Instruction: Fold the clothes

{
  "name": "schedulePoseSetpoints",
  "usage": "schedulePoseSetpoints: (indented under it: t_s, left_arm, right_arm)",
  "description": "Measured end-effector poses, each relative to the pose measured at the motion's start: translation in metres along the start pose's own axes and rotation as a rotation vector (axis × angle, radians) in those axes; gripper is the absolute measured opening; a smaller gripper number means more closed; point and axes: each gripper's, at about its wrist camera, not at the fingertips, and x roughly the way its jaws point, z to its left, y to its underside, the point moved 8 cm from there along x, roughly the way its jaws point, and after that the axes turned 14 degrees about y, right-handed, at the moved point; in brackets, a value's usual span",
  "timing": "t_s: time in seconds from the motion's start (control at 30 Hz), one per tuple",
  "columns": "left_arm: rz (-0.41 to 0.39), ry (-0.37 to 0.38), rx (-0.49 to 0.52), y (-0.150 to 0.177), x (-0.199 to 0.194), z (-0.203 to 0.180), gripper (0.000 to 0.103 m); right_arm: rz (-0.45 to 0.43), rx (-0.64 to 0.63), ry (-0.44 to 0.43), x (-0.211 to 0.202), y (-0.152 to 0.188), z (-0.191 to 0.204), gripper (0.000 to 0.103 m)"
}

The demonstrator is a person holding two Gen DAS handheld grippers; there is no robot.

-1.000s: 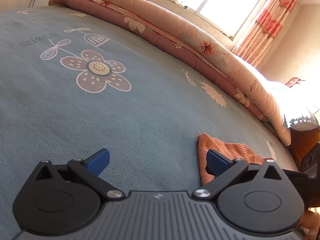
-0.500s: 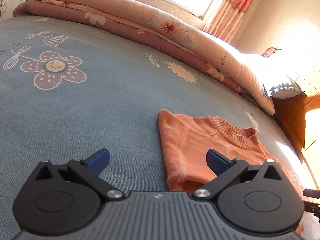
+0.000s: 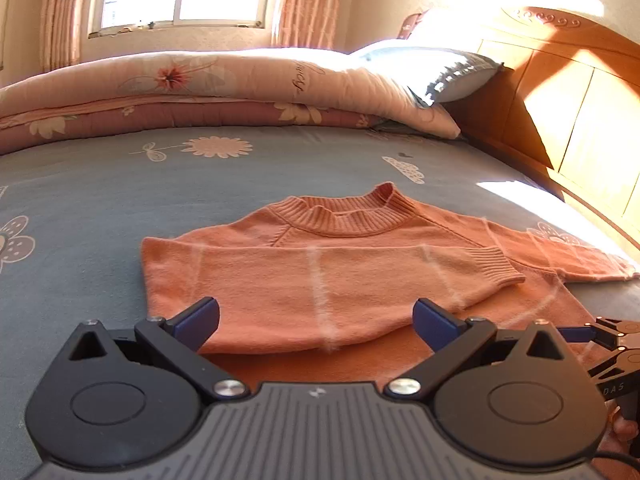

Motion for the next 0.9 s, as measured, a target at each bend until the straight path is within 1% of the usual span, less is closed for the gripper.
schedulePoseSetpoints:
  t_s: [0.07,0.13,0.2,0.27,0.3,0.33,0.37,0.4,0.43,0.5,0.6,0.67,0.7,0.73,0.77,0.8,0.87,0.9]
  left_arm:
    - [0.060,0.041,0.055,-0.017,0.027,-0.033,0.102]
    - [0.122,0.086,0.109,-0.031,0.055,-0.066,0.102]
    - [0.170,0.229,0.079,-0.039,0.087,-0.104,0.102]
    - [0.210,0.319,0.032,-0.042,0.118,-0.130,0.102]
    - [0.212,0.289,0.064,-0.043,0.129,-0.135,0.102]
    - [0.215,0.258,0.096,-0.044,0.141,-0.140,0.100]
    - [0.219,0.184,0.192,-0.042,0.152,-0.144,0.096]
    - [0.223,0.108,0.289,-0.041,0.163,-0.148,0.084]
    - [0.240,0.104,0.328,-0.037,0.165,-0.150,0.071]
    - [0.273,0.097,0.402,-0.028,0.168,-0.156,0.059]
    - [0.322,0.087,0.514,-0.014,0.174,-0.164,0.060]
    - [0.355,0.080,0.588,-0.005,0.178,-0.169,0.058]
    - [0.371,0.077,0.626,-0.001,0.179,-0.171,0.052]
    - [0.393,0.083,0.622,0.002,0.182,-0.172,0.045]
    - [0.399,0.099,0.632,0.003,0.185,-0.177,0.040]
    - [0.404,0.115,0.642,0.005,0.189,-0.181,0.037]
    - [0.410,0.097,0.677,0.006,0.193,-0.185,0.035]
    - [0.414,0.098,0.686,0.007,0.195,-0.186,0.032]
  right_arm:
    - [-0.027,-0.029,-0.003,-0.002,0.002,0.002,0.103]
    - [-0.036,-0.050,-0.012,-0.005,0.003,0.003,0.103]
    - [-0.028,-0.048,-0.027,-0.008,0.003,0.004,0.103]
    - [-0.025,-0.046,-0.042,-0.009,0.004,0.003,0.103]
    - [-0.028,-0.049,-0.046,-0.009,0.004,0.003,0.103]
    - [-0.029,-0.055,-0.042,-0.009,0.005,0.003,0.103]
    - [-0.030,-0.064,-0.035,-0.009,0.005,0.005,0.103]
    - [-0.030,-0.072,-0.027,-0.008,0.006,0.006,0.103]
    - [-0.028,-0.076,-0.023,-0.008,0.006,0.007,0.103]
    - [-0.023,-0.080,-0.021,-0.008,0.006,0.007,0.103]
    - [-0.015,-0.086,-0.017,-0.008,0.006,0.007,0.103]
    - [-0.009,-0.090,-0.014,-0.008,0.005,0.007,0.103]
    - [-0.006,-0.092,-0.013,-0.008,0.005,0.008,0.103]
    - [-0.004,-0.094,-0.012,-0.008,0.005,0.008,0.103]
    - [-0.002,-0.099,-0.010,-0.008,0.005,0.008,0.103]
    - [-0.002,-0.107,-0.008,-0.008,0.006,0.009,0.103]
    - [-0.002,-0.116,-0.002,-0.007,0.006,0.010,0.103]
    - [-0.003,-0.120,0.002,-0.007,0.007,0.011,0.103]
